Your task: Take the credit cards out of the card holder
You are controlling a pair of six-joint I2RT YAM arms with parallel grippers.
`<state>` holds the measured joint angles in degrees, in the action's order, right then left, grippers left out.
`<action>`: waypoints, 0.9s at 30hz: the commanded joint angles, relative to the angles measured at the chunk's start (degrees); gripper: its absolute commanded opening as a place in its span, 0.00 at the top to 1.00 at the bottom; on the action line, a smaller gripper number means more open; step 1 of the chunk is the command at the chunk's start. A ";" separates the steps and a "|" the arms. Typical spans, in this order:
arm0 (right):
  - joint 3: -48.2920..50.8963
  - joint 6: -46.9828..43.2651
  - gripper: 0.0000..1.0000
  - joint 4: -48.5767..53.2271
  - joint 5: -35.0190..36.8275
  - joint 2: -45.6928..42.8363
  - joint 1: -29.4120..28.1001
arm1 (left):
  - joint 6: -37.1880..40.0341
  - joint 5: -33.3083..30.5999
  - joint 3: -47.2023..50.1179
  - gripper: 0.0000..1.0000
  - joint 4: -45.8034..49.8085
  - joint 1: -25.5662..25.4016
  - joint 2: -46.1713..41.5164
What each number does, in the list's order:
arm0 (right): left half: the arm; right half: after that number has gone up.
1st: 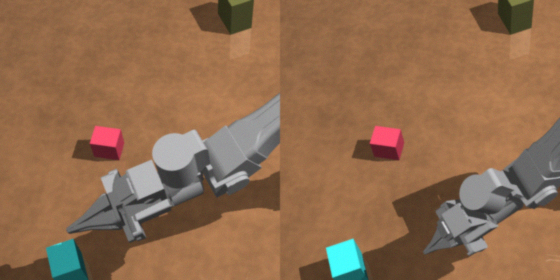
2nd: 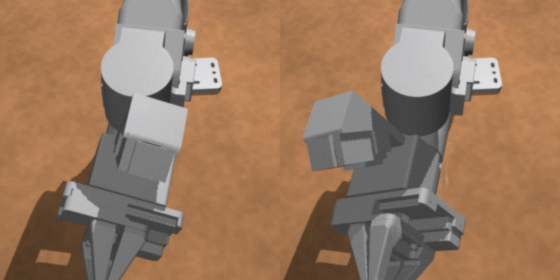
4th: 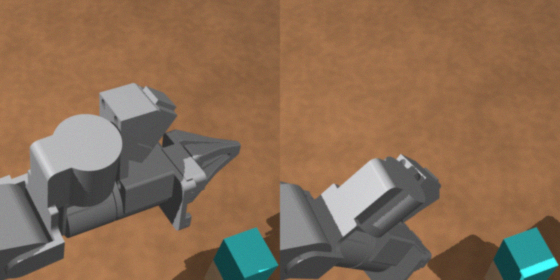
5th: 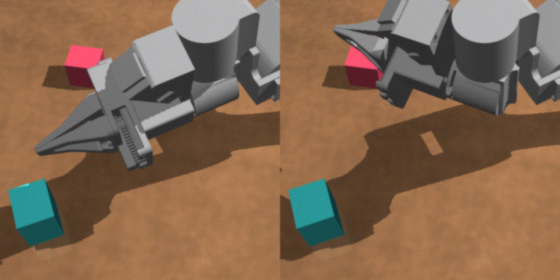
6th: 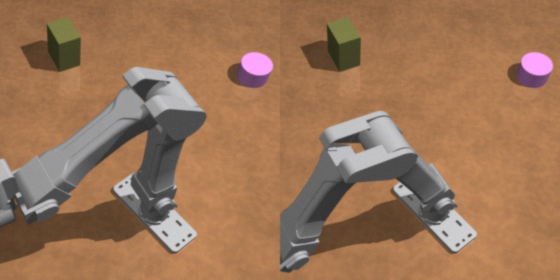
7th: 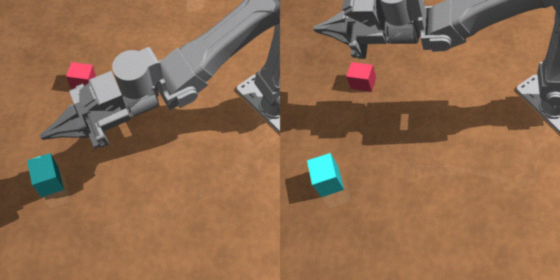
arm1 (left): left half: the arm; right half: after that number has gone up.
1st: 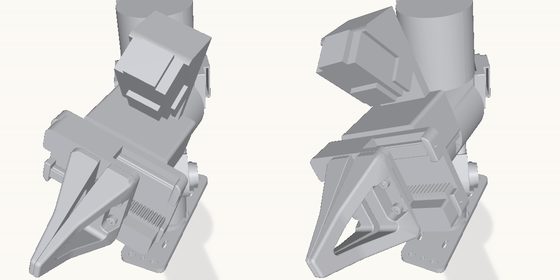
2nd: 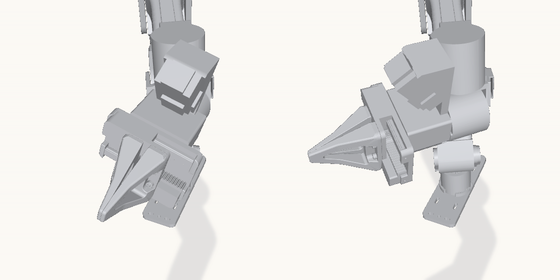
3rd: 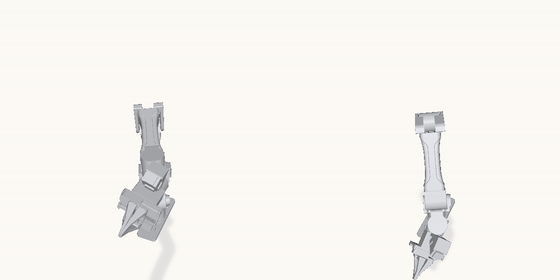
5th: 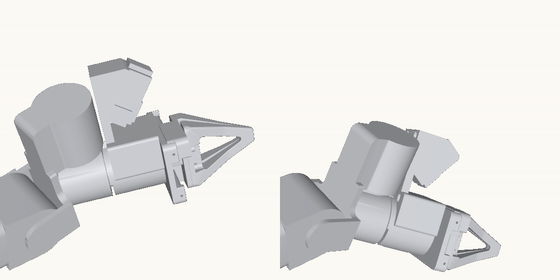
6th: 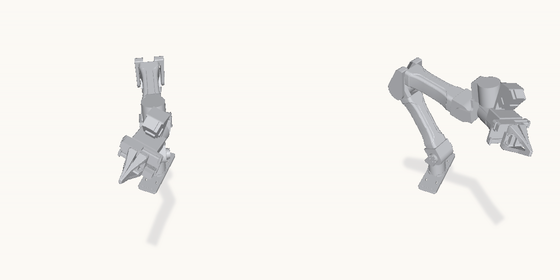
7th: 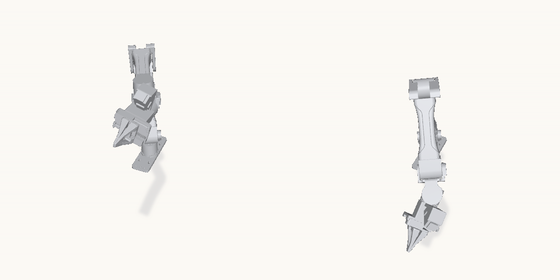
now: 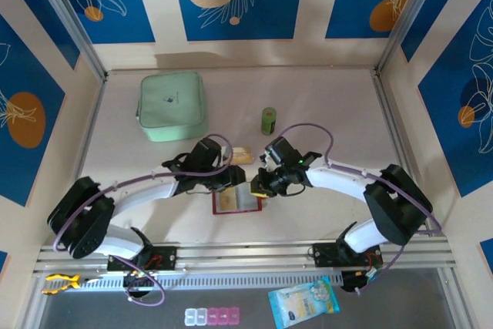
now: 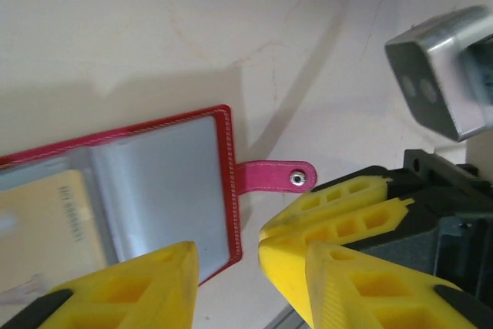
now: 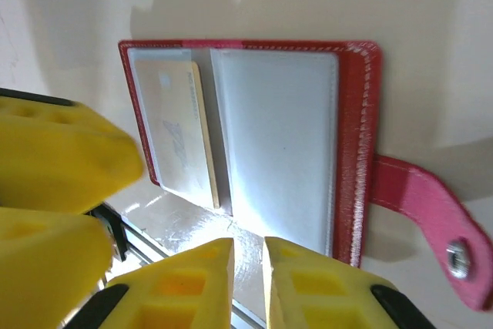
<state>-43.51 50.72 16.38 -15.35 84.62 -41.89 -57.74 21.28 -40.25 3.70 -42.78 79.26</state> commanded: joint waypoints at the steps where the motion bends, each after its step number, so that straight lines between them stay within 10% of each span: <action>1: -2.44 1.31 0.83 -3.67 -3.79 2.93 -1.47 | 1.62 -1.93 2.84 0.63 4.29 1.88 -3.29; 27: -6.11 -0.94 0.85 -2.40 -3.02 10.44 -2.90 | 1.98 -1.37 12.61 0.91 4.93 5.53 -6.92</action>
<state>-47.79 50.41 12.86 -17.82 96.92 -44.29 -56.51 19.05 -28.53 9.69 -37.65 71.20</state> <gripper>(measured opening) 0.151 0.099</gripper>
